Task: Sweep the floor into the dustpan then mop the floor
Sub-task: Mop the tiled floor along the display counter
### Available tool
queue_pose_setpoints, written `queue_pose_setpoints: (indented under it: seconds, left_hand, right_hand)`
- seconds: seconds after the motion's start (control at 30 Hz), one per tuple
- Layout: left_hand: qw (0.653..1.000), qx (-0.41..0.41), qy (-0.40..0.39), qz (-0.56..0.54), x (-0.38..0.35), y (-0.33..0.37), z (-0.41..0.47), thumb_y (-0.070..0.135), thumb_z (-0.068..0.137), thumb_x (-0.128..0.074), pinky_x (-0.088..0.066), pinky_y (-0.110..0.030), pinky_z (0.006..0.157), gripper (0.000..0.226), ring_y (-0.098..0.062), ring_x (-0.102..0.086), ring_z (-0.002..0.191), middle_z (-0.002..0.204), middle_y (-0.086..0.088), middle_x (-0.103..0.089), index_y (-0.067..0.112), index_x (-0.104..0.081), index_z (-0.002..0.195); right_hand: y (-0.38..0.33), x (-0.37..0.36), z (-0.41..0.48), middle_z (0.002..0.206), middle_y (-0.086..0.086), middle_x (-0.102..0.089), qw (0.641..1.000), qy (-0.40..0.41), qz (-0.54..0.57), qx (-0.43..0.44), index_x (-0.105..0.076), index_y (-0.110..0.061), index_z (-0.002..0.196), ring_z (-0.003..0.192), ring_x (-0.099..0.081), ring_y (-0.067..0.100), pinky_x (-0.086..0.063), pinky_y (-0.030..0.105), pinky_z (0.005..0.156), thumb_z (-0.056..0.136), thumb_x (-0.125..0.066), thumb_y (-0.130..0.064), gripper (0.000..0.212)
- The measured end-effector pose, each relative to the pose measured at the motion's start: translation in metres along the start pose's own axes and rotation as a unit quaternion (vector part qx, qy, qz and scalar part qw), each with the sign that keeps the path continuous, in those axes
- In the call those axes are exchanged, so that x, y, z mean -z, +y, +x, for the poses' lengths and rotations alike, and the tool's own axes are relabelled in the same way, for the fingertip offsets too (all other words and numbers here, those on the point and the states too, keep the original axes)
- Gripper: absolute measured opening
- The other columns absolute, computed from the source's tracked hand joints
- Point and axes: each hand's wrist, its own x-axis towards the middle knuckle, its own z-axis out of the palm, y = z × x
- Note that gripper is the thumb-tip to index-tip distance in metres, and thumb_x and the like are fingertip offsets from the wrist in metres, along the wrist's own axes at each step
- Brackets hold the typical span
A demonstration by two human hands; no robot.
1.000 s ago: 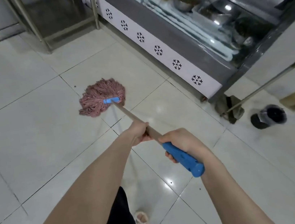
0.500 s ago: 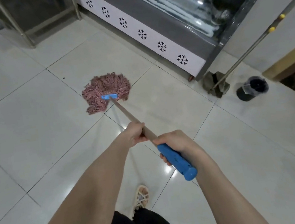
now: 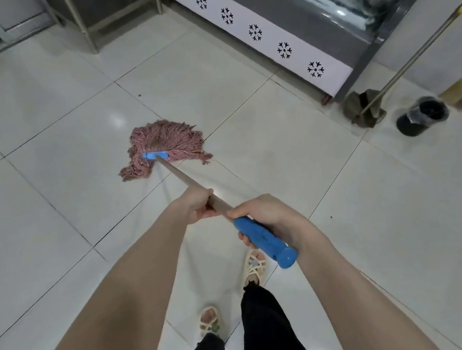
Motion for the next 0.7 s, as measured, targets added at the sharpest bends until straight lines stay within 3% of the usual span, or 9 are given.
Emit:
queue_pose_setpoints:
  seconds: [0.17,0.37,0.57,0.7]
  left_hand:
    - [1.000,0.015,0.022,-0.005,0.054,-0.050,-0.044,0.007,0.101,-0.037,-0.051,-0.031,0.058,0.018,-0.019,-0.058,0.072,0.082,-0.011,-0.052,0.004,-0.044,0.085]
    - [0.998,0.026,0.058,-0.009,0.096,-0.104,-0.083,0.008,0.102,-0.034,-0.051,-0.033,0.061,0.018,-0.020,-0.057,0.069,0.081,-0.013,-0.052,0.000,-0.044,0.090]
    - [0.999,0.025,0.045,0.016,0.062,-0.153,-0.118,0.003,0.101,-0.035,-0.054,-0.027,0.040,0.015,-0.025,-0.059,0.069,0.084,-0.018,-0.052,-0.004,-0.044,0.091]
    - [0.999,0.022,0.015,0.039,0.010,-0.195,-0.134,0.005,0.102,-0.036,-0.057,-0.031,0.049,0.013,-0.025,-0.059,0.073,0.085,-0.017,-0.053,-0.006,-0.041,0.105]
  right_hand:
    - [0.036,-0.055,-0.025,0.061,0.013,-0.058,0.999,-0.026,-0.022,0.002,-0.056,0.001,0.094,0.037,-0.054,0.018,-0.045,0.022,0.040,0.084,-0.068,-0.014,0.022]
    - [0.077,-0.099,-0.042,0.063,0.012,-0.055,0.997,-0.062,-0.045,0.010,-0.054,0.001,0.088,0.035,-0.052,0.017,-0.044,0.019,0.038,0.085,-0.066,-0.012,0.017]
    - [0.139,-0.079,-0.076,0.062,0.008,-0.055,0.996,-0.041,-0.072,0.020,-0.055,-0.003,0.083,0.035,-0.052,0.011,-0.042,0.017,0.037,0.089,-0.063,-0.018,0.019]
    - [0.201,-0.048,-0.109,0.061,0.009,-0.054,0.999,-0.015,-0.028,0.026,-0.054,-0.002,0.085,0.034,-0.051,0.011,-0.041,0.016,0.036,0.090,-0.062,-0.019,0.020]
